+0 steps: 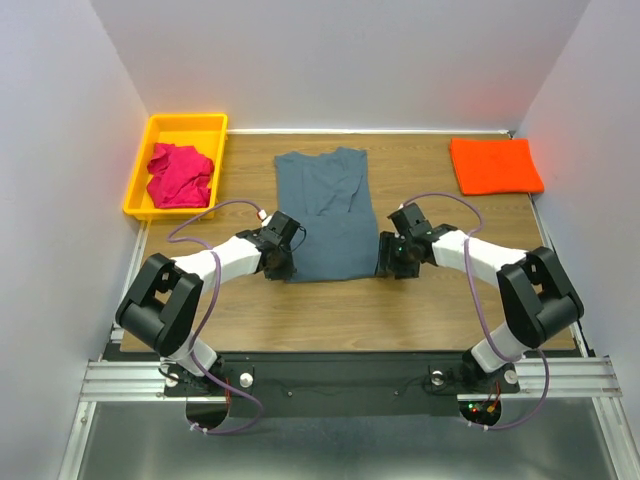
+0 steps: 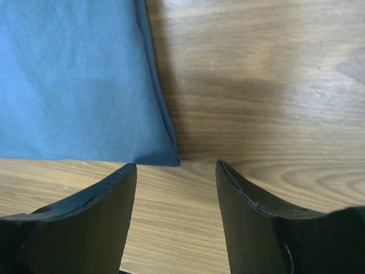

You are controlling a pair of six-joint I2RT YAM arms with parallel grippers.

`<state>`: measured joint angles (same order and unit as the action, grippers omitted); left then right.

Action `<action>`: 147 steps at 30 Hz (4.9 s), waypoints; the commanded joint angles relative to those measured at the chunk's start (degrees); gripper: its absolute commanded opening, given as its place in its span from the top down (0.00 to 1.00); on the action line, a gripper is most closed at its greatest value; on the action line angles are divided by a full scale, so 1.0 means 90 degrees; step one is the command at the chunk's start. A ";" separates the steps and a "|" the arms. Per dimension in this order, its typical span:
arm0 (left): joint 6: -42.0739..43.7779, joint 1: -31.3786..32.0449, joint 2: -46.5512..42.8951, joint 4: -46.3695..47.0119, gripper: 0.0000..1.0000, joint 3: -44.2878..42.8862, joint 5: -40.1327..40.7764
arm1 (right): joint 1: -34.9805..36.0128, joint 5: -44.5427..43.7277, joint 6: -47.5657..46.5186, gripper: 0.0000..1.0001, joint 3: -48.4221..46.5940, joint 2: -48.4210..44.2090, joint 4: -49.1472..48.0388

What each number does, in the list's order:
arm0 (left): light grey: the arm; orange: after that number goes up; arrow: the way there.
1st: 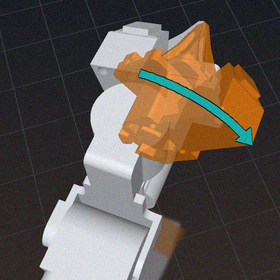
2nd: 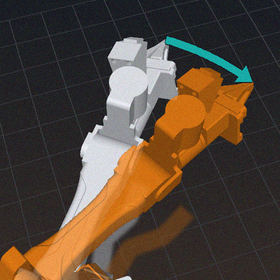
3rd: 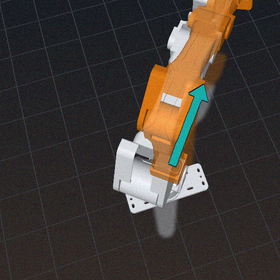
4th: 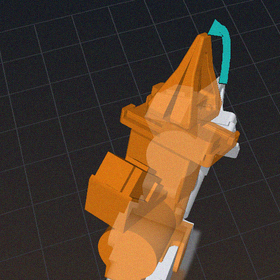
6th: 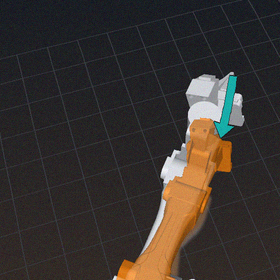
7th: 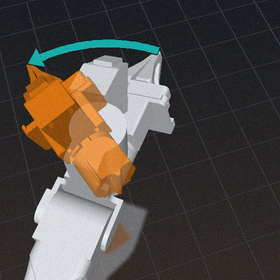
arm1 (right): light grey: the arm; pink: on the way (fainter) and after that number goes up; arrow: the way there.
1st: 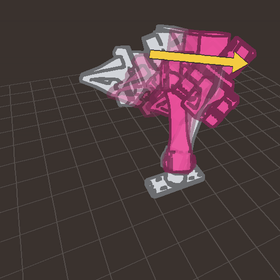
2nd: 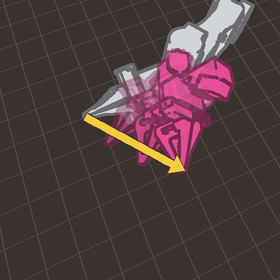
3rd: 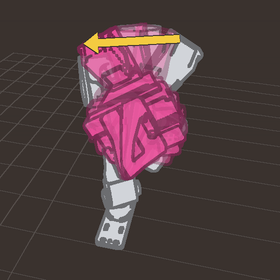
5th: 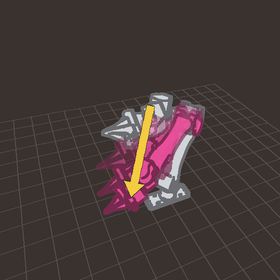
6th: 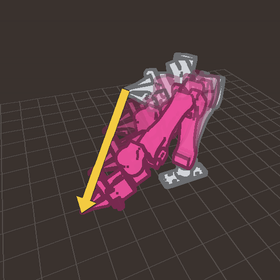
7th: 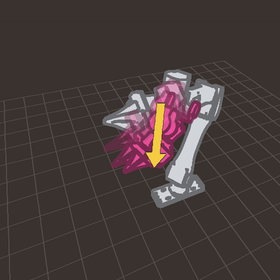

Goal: Fold and stack the t-shirts
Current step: Fold the tshirt

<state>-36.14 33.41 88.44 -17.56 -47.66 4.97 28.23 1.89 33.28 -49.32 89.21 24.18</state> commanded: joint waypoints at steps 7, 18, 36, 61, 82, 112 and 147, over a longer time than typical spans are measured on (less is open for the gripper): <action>0.0158 0.0009 0.0154 -0.0236 0.95 0.0295 0.0082 | 0.0223 -0.0366 0.0160 0.44 -0.0350 0.0468 0.0057; 0.0178 0.0009 0.0007 -0.0236 0.95 0.0344 0.0073 | 0.0379 -0.0854 0.0287 0.51 -0.0145 0.0917 0.0398; 0.0246 0.0009 -0.0100 -0.0256 1.00 0.0335 0.0004 | 0.0780 -0.0796 0.0219 0.81 -0.0604 0.2266 0.0799; -0.0534 0.0663 -0.2678 -0.1447 1.00 0.1350 -0.1685 | 0.0496 -0.0239 0.0003 0.99 0.0753 -0.1786 0.3210; -0.0858 0.0995 -0.2777 -0.2521 1.00 -0.1071 0.0150 | 0.0487 -0.1821 -0.0553 0.99 -0.2829 -0.1524 0.5272; 0.0763 -0.0626 -0.0414 -0.1760 1.00 -0.3014 -0.0045 | -0.0235 -0.2408 -0.2027 0.99 -0.5974 0.1240 0.4755; 0.1183 -0.1368 0.2066 -0.0334 1.00 -0.3289 -0.0181 | -0.1086 -0.1656 -0.2809 0.99 -0.6124 0.3887 0.2471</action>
<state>-27.88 22.65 105.36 -20.43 -77.60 -0.21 20.95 -9.80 9.41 -108.36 123.11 51.77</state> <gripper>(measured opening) 0.146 0.046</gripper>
